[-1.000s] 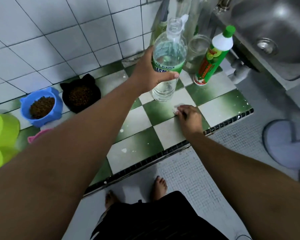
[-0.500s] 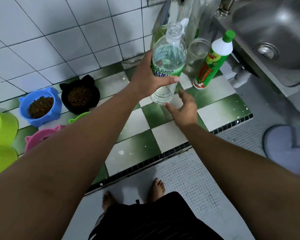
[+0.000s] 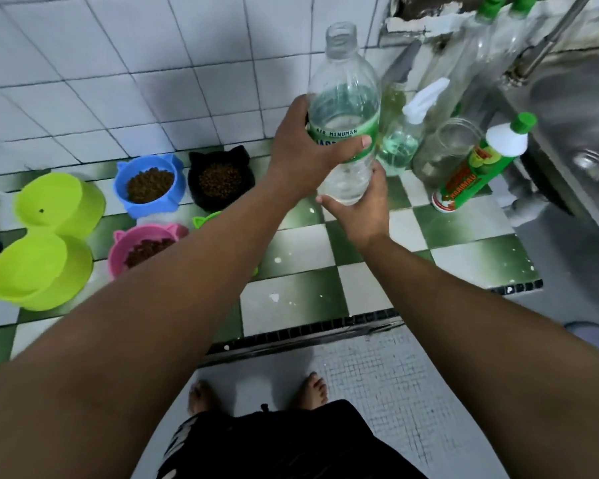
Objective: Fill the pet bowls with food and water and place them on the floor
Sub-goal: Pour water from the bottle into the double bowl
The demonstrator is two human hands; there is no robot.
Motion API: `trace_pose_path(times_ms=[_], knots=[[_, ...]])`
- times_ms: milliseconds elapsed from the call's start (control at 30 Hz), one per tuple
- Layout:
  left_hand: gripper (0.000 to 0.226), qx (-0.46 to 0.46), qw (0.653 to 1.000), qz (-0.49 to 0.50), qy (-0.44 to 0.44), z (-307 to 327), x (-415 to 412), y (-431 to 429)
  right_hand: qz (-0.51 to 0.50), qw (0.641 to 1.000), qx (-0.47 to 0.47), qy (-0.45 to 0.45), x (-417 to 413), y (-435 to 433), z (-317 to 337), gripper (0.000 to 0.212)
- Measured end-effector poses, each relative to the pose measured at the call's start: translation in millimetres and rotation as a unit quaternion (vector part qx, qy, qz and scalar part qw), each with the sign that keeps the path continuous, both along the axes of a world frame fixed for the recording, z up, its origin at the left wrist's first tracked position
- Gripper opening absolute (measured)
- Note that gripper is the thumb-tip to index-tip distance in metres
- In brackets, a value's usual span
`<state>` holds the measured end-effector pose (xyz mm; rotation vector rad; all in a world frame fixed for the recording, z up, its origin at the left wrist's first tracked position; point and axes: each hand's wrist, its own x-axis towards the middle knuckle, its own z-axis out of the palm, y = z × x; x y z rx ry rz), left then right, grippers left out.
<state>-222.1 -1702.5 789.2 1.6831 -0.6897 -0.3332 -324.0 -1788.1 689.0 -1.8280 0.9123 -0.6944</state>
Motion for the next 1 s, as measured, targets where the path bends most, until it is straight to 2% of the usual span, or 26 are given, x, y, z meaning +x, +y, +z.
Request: trace_pose_path(times_ms=[133, 300, 433, 600, 867, 900, 1000], knots=[[0.078, -0.030, 0.997, 0.071, 0.032, 6.1, 30.4, 55.4, 0.057, 0.998, -0.038, 0.014, 38.5, 37.2, 11.9, 0.107], [0.069, -0.045, 0.989, 0.134, 0.037, 17.1, 72.2, 129.0, 0.118, 0.990, -0.082, 0.009, 91.2, 91.2, 26.0, 0.090], [0.071, -0.076, 0.980, 0.173, 0.068, 17.7, 107.1, 185.3, 0.153, 0.978, -0.137, 0.042, 130.0, 130.4, 31.4, 0.091], [0.059, -0.102, 0.962, 0.217, 0.130, 2.8, 143.9, 247.3, 0.192, 0.949, -0.239, 0.067, 161.8, 179.5, 45.3, 0.093], [0.084, -0.082, 0.943, 0.210, 0.245, -24.8, 184.4, 292.7, 0.204, 0.925, -0.296, 0.127, 193.0, 216.1, 34.5, 0.089], [0.079, -0.082, 0.941, 0.202, 0.259, -28.4, 186.8, 293.6, 0.203, 0.923, -0.301, 0.128, 193.8, 216.6, 32.7, 0.088], [0.044, -0.099, 0.932, 0.174, 0.302, -36.5, 187.9, 293.4, 0.197, 0.915, -0.323, 0.142, 193.6, 214.1, 30.7, 0.085]])
